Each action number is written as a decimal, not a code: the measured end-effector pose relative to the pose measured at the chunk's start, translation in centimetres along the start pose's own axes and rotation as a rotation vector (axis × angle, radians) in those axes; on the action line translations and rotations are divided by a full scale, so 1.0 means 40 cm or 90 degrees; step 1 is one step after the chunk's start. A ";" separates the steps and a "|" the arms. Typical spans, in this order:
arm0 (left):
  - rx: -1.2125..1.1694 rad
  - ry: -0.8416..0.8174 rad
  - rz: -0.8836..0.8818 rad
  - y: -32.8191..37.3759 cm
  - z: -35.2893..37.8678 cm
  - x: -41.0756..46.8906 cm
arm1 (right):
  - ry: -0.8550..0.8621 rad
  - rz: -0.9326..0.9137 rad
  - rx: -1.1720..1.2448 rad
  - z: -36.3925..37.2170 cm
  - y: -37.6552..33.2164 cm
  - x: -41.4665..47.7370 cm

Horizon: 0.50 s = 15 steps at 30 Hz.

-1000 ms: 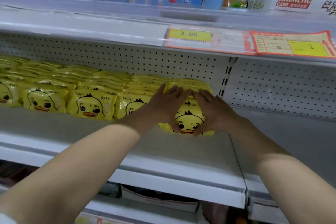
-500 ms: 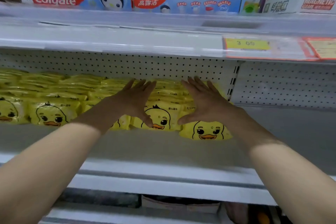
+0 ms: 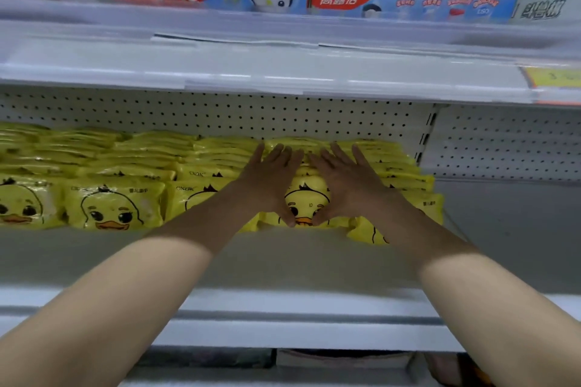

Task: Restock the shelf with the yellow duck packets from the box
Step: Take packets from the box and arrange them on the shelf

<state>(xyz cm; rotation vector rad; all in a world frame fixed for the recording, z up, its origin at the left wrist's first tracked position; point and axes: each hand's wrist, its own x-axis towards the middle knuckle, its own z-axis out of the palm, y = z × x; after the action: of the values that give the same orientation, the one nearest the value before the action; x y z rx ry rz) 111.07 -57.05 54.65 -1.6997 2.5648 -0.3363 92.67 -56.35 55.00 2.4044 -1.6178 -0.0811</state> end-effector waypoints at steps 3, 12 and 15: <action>-0.003 0.001 0.011 0.004 -0.003 -0.002 | -0.018 0.015 -0.007 -0.004 -0.006 0.000; -0.134 -0.017 -0.028 -0.230 -0.060 -0.124 | 0.011 0.002 0.121 -0.065 -0.116 0.002; -0.109 -0.072 -0.050 -0.291 -0.037 -0.172 | 0.037 -0.047 0.144 -0.083 -0.198 0.031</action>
<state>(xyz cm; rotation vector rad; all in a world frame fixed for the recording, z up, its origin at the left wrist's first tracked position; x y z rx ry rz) 124.07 -54.89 57.91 -1.8192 2.5151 -0.0217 100.91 -54.12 56.49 2.6057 -1.5885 0.1666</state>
